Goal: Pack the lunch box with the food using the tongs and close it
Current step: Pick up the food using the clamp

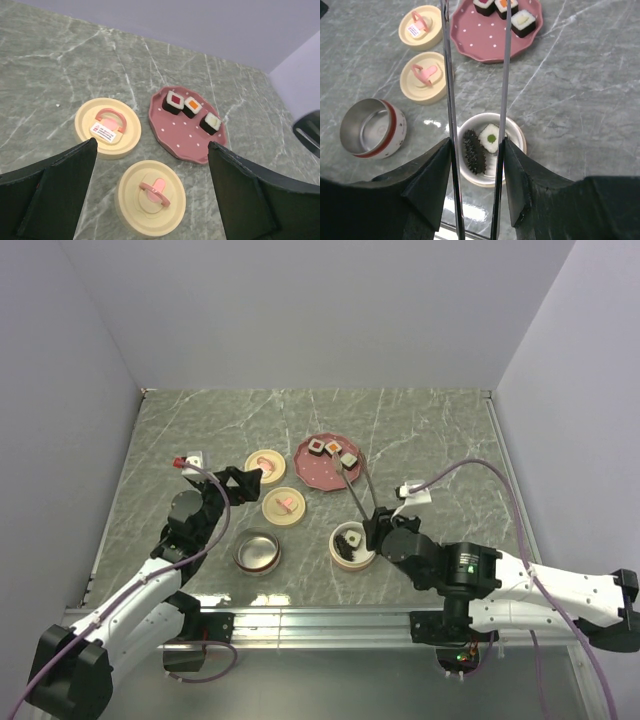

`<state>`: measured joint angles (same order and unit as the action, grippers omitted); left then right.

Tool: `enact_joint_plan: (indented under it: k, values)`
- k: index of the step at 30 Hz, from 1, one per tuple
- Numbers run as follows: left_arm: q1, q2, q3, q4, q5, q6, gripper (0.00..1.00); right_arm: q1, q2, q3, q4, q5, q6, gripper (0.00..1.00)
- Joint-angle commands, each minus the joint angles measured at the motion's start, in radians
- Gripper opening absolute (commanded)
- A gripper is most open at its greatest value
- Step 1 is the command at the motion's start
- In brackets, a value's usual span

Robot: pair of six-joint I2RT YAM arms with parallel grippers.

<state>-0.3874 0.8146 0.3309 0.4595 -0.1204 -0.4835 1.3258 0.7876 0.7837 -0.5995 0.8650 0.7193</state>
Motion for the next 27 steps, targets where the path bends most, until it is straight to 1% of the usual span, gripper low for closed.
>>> enact_joint_plan:
  k: [1,3,5,11,15,18,23,27]
  values:
    - [-0.014,0.011,0.008,0.062,0.057,0.028,0.98,-0.075,-0.007,-0.021,0.170,-0.055,-0.110,0.52]
    - [-0.022,0.012,0.010,0.061,0.048,0.029,0.99,-0.138,-0.005,-0.038,0.217,-0.087,-0.144,0.51]
    - [-0.022,0.008,0.007,0.061,0.047,0.028,0.99,-0.206,0.002,-0.052,0.269,-0.159,-0.168,0.51]
    - [-0.022,0.017,0.013,0.051,0.041,0.025,0.99,-0.335,0.094,-0.086,0.397,-0.325,-0.239,0.50]
    - [-0.022,0.017,0.014,0.045,0.030,0.022,1.00,-0.414,0.183,-0.077,0.428,-0.382,-0.270,0.50]
    - [-0.022,0.020,0.016,0.038,0.022,0.020,1.00,-0.476,0.219,-0.084,0.441,-0.421,-0.287,0.50]
    - [-0.022,0.023,0.017,0.033,0.008,0.020,1.00,-0.572,0.231,-0.127,0.492,-0.504,-0.305,0.50]
    - [-0.022,0.026,0.020,0.021,-0.013,0.013,0.99,-0.611,0.271,-0.147,0.527,-0.550,-0.330,0.49]
